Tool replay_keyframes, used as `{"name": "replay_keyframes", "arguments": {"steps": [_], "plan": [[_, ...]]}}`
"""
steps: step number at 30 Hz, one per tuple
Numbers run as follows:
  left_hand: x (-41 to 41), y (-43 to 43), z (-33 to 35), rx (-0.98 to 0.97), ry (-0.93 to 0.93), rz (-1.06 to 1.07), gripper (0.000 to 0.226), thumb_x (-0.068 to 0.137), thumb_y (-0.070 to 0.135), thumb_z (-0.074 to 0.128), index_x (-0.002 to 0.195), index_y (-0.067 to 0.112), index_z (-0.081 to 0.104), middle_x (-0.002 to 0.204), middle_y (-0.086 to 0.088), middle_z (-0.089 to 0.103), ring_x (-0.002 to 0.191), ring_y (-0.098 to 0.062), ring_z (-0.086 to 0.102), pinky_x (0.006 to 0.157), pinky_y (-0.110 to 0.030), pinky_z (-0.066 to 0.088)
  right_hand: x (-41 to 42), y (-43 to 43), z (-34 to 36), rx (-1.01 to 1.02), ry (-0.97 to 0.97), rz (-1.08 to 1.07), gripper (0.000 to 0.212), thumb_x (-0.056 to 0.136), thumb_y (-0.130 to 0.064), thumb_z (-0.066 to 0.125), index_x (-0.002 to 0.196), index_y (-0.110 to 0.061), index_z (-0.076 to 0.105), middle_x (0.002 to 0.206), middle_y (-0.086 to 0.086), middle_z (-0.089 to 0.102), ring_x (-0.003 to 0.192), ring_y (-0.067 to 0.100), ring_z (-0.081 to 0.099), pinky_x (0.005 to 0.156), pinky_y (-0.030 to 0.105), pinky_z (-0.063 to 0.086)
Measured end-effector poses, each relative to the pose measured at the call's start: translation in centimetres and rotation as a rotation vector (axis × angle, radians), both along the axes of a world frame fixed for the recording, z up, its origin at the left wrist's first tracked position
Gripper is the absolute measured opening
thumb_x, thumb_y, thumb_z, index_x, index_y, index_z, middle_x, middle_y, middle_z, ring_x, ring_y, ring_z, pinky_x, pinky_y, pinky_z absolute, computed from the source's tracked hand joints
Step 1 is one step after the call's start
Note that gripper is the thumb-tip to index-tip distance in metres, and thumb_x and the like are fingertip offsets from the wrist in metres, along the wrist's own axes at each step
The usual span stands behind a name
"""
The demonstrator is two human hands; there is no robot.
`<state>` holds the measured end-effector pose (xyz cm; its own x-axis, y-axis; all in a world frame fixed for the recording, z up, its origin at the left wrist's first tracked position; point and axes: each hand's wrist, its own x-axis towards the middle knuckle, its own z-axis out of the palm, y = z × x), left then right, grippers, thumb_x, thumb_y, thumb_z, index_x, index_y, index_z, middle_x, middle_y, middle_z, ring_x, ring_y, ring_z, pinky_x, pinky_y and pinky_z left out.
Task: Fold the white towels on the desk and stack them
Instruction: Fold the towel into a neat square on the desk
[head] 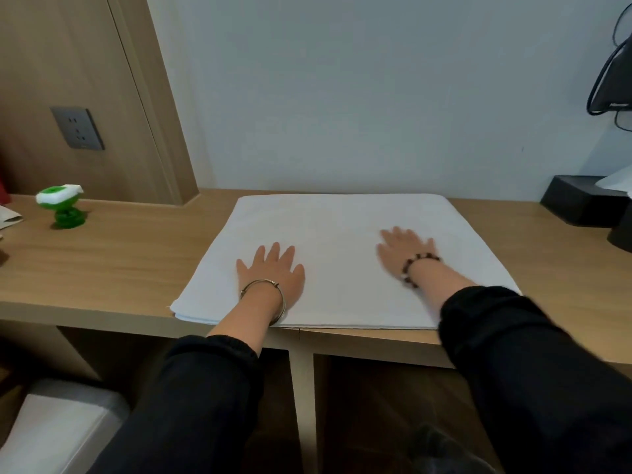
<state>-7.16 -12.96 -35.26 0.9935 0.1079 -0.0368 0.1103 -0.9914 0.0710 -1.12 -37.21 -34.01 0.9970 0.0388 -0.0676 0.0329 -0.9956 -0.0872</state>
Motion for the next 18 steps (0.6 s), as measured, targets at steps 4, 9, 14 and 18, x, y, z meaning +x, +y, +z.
{"name": "replay_keyframes", "arguments": {"steps": [4,9,14,18], "plan": [[0.1,-0.4,0.0,-0.011,0.004,0.006,0.055,0.097,0.046,0.01,0.15,0.036,-0.001,0.159,0.009,-0.009,0.146,-0.019,-0.008,0.114,-0.055,-0.002,1.2,-6.9,0.4,-0.063,0.053,-0.312,0.057,0.098,-0.042,0.013,0.152,-0.024,0.007,0.16,-0.002,-0.002,0.146,0.022,0.003,0.116,0.052,0.003],[0.3,-0.4,-0.1,-0.013,0.001,0.008,0.055,0.097,0.046,0.011,0.15,0.036,0.0,0.159,0.008,-0.008,0.146,-0.02,-0.007,0.114,-0.056,-0.001,-0.2,1.5,0.9,-0.042,0.049,-0.071,0.06,0.099,-0.047,0.013,0.152,-0.022,0.001,0.16,0.004,-0.006,0.146,0.025,0.0,0.114,0.055,0.002],[0.4,-0.1,-0.2,-0.011,-0.014,0.0,0.055,0.097,0.048,0.011,0.15,0.036,0.001,0.159,0.008,-0.007,0.146,-0.019,-0.006,0.114,-0.056,0.001,-5.7,4.4,-1.5,-0.016,0.03,0.194,0.062,0.094,-0.058,0.004,0.15,-0.034,-0.004,0.159,-0.004,-0.012,0.146,0.021,-0.008,0.113,0.056,-0.003],[0.2,-0.4,-0.1,-0.023,-0.014,0.016,0.056,0.097,0.047,0.012,0.15,0.034,0.003,0.159,0.008,-0.005,0.146,-0.02,-0.005,0.114,-0.056,0.001,-6.7,-2.4,-1.1,-0.011,-0.004,-0.103,0.059,0.096,-0.054,0.008,0.151,-0.033,0.0,0.16,-0.004,-0.009,0.146,0.021,-0.004,0.114,0.056,0.001]]}}
